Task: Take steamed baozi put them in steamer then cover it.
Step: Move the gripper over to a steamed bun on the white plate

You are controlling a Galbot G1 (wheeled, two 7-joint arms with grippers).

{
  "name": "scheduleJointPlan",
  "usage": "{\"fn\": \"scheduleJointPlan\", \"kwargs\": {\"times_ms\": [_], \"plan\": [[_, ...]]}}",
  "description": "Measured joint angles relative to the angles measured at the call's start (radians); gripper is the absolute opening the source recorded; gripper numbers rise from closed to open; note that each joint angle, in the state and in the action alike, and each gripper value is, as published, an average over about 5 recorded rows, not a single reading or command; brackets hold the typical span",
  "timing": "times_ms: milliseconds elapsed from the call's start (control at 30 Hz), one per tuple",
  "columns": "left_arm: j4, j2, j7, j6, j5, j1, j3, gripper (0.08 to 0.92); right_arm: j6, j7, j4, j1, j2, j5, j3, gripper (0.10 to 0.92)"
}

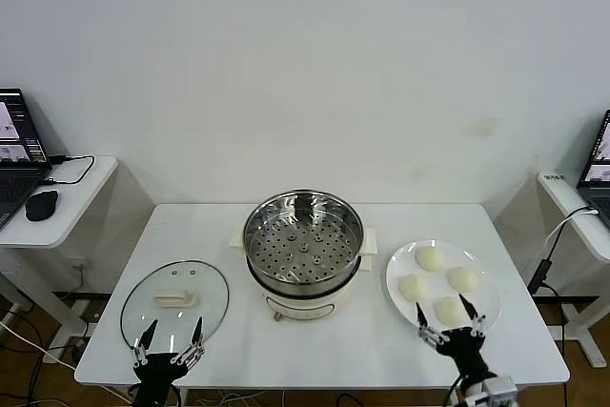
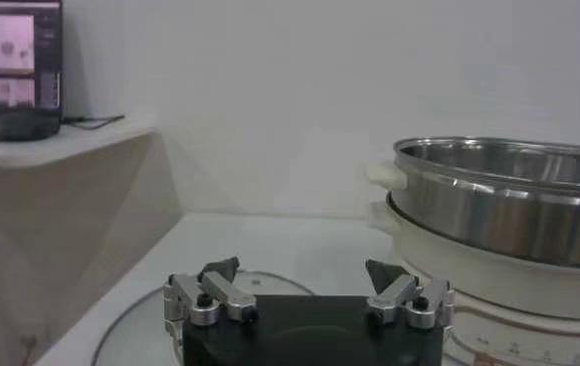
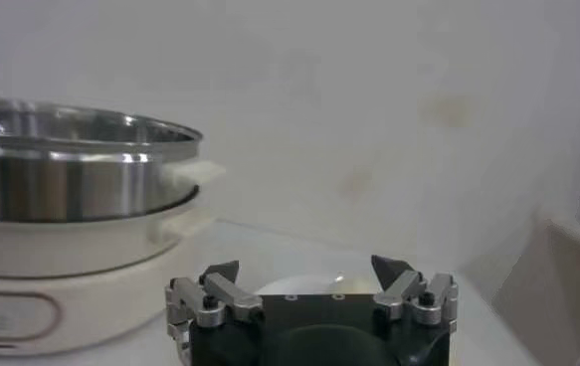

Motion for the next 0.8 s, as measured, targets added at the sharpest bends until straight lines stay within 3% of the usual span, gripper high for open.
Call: {"fn": "scheduleJointPlan", "kwargs": {"times_ms": [400,800], "plan": [[-0.042,-0.007,0.011,0.034,0.065,0.007,-0.018,0.823,-0.054,-0.208,-0.186,0.334,-0.306,-0.224,-0.106,0.823],[-0.07,-0.011,0.012,0.045,0.103,0.016,-0.023,0.823,-0.102,-0.571,-0.458,0.915,-0.568,-0.137,-0.596,0.823]]}}
